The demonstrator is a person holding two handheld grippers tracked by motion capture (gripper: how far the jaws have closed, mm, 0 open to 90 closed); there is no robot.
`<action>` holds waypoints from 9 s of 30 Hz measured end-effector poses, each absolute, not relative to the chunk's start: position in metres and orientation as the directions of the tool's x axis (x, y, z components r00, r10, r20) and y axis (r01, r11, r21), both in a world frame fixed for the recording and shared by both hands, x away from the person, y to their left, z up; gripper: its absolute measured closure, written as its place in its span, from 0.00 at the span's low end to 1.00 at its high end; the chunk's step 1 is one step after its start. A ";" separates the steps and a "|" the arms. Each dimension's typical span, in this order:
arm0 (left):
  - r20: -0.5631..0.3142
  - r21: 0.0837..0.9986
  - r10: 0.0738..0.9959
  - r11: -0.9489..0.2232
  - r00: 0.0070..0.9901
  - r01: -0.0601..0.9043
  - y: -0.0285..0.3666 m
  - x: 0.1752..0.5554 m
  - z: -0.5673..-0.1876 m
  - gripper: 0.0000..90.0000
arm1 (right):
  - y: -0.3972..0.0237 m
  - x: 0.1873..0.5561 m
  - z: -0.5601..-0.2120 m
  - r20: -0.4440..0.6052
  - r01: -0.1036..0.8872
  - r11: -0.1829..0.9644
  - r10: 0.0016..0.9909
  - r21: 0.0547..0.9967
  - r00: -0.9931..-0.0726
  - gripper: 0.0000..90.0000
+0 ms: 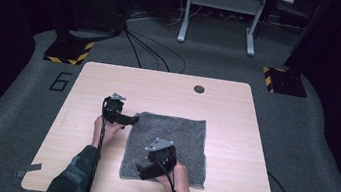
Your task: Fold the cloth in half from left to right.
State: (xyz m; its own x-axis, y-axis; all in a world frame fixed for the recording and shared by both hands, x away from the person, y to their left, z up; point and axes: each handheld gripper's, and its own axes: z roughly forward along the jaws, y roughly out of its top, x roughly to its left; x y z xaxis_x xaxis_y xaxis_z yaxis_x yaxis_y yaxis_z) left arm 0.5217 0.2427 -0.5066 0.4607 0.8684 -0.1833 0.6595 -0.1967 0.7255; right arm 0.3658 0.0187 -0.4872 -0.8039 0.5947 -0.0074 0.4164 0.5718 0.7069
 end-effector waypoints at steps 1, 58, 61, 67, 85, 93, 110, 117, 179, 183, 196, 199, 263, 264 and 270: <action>-0.184 0.724 0.868 -0.198 0.462 0.660 0.242 0.525 -0.508 0.11 | 0.025 0.363 -0.489 -0.014 0.402 0.577 0.583 0.710 -0.813 0.10; -0.048 0.750 0.854 -0.312 0.519 0.583 0.212 0.528 -0.513 0.98 | 0.058 0.328 -0.503 0.004 0.355 0.564 0.529 0.745 -0.849 0.96; -0.047 0.748 0.849 -0.319 0.526 0.582 0.208 0.529 -0.507 0.98 | 0.043 0.327 -0.500 0.042 0.371 0.512 0.545 0.775 -0.838 0.96; -0.026 0.752 0.841 -0.339 0.540 0.565 0.204 0.532 -0.493 0.98 | 0.029 0.324 -0.488 0.047 0.361 0.453 0.570 0.815 -0.820 0.96; 0.036 0.771 0.856 -0.353 0.516 0.531 0.219 0.537 -0.463 0.98 | 0.048 0.322 -0.458 0.003 0.274 0.431 0.533 0.860 -0.846 0.96; 0.082 0.777 0.863 -0.368 0.499 0.510 0.230 0.537 -0.440 0.98 | 0.057 0.325 -0.433 -0.024 0.211 0.392 0.516 0.895 -0.856 0.96; 0.130 0.752 0.809 -0.457 0.573 0.475 0.185 0.546 -0.413 0.98 | 0.021 0.308 -0.440 0.000 0.228 0.325 0.575 0.918 -0.818 0.97; 0.134 0.734 0.787 -0.487 0.602 0.473 0.159 0.553 -0.422 0.98 | 0.002 0.309 -0.451 0.026 0.270 0.308 0.614 0.912 -0.789 0.97; 0.084 0.693 0.731 -0.531 0.677 0.487 0.074 0.569 -0.475 0.92 | -0.052 0.298 -0.496 -0.036 0.414 0.413 0.742 0.811 -0.669 0.87; 0.038 0.697 0.748 -0.495 0.662 0.519 0.073 0.571 -0.475 0.46 | -0.059 0.293 -0.497 -0.042 0.441 0.412 0.767 0.798 -0.640 0.69; -0.035 0.712 0.774 -0.424 0.632 0.559 0.105 0.563 -0.460 0.15 | -0.098 0.291 -0.484 0.020 0.484 0.329 0.811 0.811 -0.585 0.30; -0.019 0.701 0.770 -0.445 0.638 0.557 0.115 0.550 -0.459 0.15 | -0.105 0.304 -0.480 0.043 0.489 0.309 0.810 0.815 -0.585 0.27; 0.091 0.668 0.751 -0.533 0.654 0.519 0.157 0.426 -0.496 0.13 | -0.088 0.419 -0.502 0.020 0.536 0.417 0.776 0.734 -0.630 0.08; 0.100 0.658 0.757 -0.537 0.645 0.528 0.155 0.434 -0.498 0.12 | -0.086 0.428 -0.503 0.028 0.553 0.408 0.787 0.726 -0.617 0.08; 0.094 0.628 0.761 -0.545 0.641 0.555 0.152 0.449 -0.513 0.12 | -0.075 0.449 -0.513 -0.023 0.565 0.467 0.784 0.680 -0.620 0.09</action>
State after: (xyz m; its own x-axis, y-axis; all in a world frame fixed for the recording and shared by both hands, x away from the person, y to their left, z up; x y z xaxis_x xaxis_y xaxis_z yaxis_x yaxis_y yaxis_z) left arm 0.4490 0.1520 -0.5129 0.6413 0.7615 0.0942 0.5553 -0.5454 0.6278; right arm 0.4489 -0.0746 -0.5129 -0.6198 0.7844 -0.0231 0.5652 0.4666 0.6803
